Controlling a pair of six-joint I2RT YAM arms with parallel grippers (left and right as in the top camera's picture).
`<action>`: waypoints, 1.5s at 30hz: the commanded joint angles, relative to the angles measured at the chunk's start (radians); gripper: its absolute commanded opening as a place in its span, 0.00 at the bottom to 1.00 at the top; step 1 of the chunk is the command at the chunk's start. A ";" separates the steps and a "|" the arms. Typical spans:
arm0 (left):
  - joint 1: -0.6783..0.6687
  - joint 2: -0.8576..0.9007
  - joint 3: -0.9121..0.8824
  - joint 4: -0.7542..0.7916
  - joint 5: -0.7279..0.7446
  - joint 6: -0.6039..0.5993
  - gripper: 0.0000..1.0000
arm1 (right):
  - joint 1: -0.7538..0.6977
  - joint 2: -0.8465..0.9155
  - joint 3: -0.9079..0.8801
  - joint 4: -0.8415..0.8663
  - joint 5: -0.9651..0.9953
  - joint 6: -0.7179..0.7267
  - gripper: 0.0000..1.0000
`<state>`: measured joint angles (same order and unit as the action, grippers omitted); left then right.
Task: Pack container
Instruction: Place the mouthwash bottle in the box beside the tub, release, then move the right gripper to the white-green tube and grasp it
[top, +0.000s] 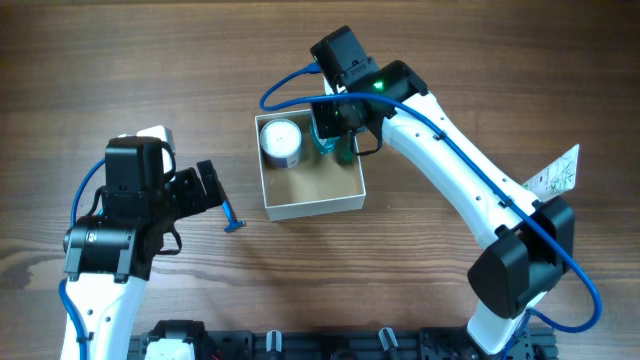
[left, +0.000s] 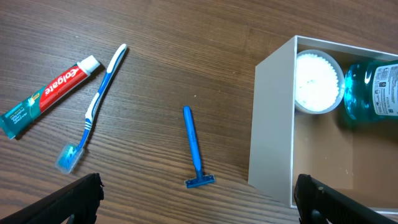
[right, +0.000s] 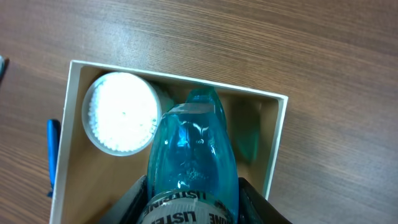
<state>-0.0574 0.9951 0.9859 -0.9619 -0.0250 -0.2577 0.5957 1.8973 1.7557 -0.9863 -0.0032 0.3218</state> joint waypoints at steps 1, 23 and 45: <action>-0.003 0.002 0.016 -0.001 0.009 -0.016 1.00 | 0.002 -0.005 0.019 0.010 0.001 0.056 0.04; -0.003 0.002 0.016 -0.001 0.009 -0.016 1.00 | 0.002 0.061 0.019 0.052 -0.051 0.043 0.88; -0.003 0.002 0.016 -0.001 0.009 -0.016 1.00 | -0.591 -0.541 0.019 -0.408 0.240 0.280 1.00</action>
<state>-0.0574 0.9962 0.9859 -0.9619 -0.0250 -0.2577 0.1600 1.3724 1.7718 -1.3266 0.1982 0.5228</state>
